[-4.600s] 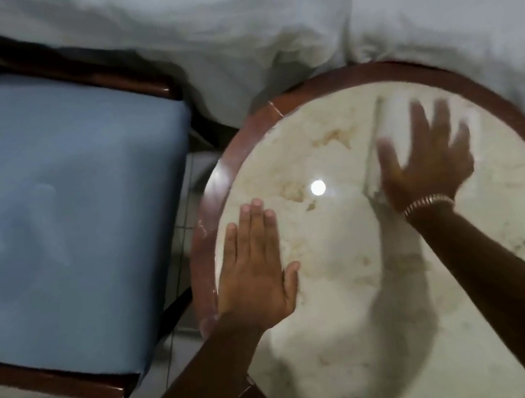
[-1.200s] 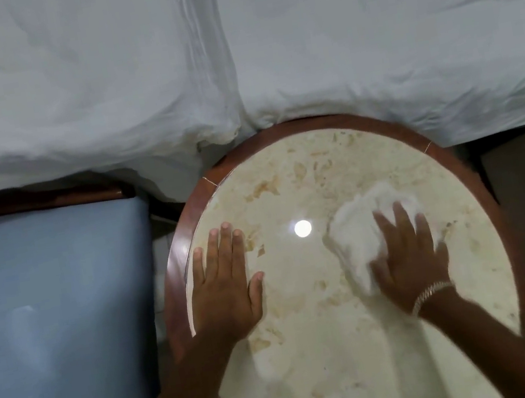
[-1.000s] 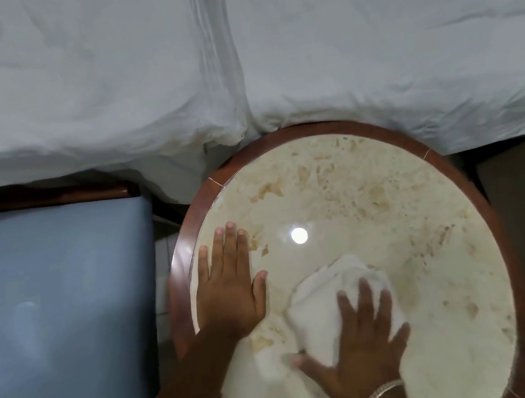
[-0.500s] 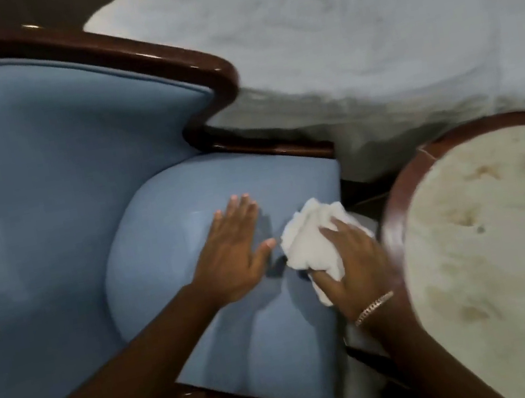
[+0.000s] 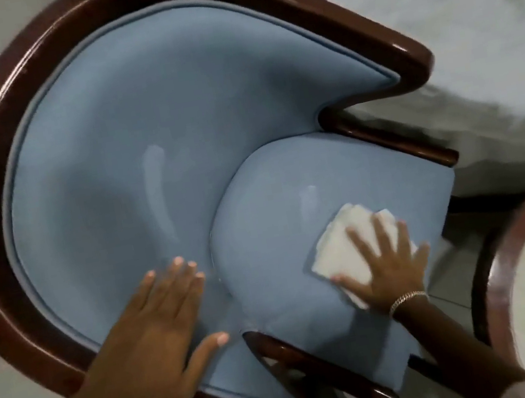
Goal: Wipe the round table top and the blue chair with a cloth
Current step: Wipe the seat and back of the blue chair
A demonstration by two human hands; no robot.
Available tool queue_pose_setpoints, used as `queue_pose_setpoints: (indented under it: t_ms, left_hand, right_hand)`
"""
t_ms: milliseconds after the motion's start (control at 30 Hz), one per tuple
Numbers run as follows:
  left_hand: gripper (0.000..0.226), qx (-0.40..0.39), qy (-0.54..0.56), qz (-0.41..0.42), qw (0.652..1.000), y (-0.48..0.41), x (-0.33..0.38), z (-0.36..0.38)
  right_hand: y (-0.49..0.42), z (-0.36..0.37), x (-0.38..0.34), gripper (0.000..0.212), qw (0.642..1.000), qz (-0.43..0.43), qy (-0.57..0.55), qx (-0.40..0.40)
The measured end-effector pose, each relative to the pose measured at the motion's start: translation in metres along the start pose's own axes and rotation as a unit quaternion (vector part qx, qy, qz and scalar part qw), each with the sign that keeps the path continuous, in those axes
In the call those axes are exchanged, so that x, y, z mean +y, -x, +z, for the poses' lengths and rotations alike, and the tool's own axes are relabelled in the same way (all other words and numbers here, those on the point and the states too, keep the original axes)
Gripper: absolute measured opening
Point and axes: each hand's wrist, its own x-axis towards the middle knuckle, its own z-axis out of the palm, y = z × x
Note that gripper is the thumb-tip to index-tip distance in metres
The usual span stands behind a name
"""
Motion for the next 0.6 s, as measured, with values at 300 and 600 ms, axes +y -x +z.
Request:
queue_pose_setpoints:
  t_ms: [300,600]
  left_hand:
    - [0.067,0.063,-0.005,-0.045,0.997,0.021,0.013,0.002]
    - [0.064,0.063,0.002,-0.066,0.996,0.025,0.016,0.001]
  right_hand:
    - [-0.095,0.003,-0.144,0.093,0.997,-0.011,-0.079,0.021]
    - [0.000,-0.007,0.030,0.091,0.975,0.197,-0.095,0.033]
